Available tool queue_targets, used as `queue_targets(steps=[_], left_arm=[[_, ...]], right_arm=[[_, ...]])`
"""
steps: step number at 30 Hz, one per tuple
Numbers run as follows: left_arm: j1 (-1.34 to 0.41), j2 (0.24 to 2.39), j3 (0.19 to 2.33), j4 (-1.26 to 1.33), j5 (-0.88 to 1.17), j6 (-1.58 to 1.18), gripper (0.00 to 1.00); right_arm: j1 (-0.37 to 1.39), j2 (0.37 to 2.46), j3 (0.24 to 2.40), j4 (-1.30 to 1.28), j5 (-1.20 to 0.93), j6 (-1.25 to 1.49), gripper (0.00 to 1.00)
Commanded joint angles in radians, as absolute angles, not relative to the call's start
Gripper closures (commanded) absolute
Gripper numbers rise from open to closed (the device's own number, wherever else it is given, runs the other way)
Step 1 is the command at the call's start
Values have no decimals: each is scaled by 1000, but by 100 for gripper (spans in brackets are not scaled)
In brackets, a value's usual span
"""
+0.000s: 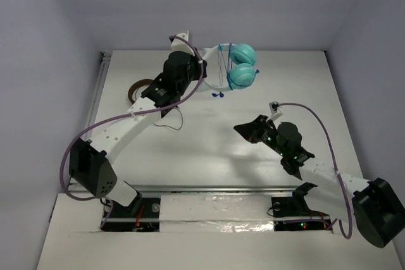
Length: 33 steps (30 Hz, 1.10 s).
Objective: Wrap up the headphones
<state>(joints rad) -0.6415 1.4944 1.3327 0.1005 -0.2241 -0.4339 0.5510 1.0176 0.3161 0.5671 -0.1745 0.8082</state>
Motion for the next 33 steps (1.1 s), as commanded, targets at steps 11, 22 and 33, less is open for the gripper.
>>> queue_targets(steps=[11, 22, 33], left_arm=[[-718, 1379, 1761, -363, -5, -388, 100], [-761, 1290, 1778, -437, 100, -422, 100], [-830, 1259, 1769, -463, 81, -419, 100]], right_arm=[[557, 962, 347, 775, -159, 652, 33], [557, 994, 520, 637, -140, 457, 24], [557, 1002, 569, 588, -231, 485, 42]])
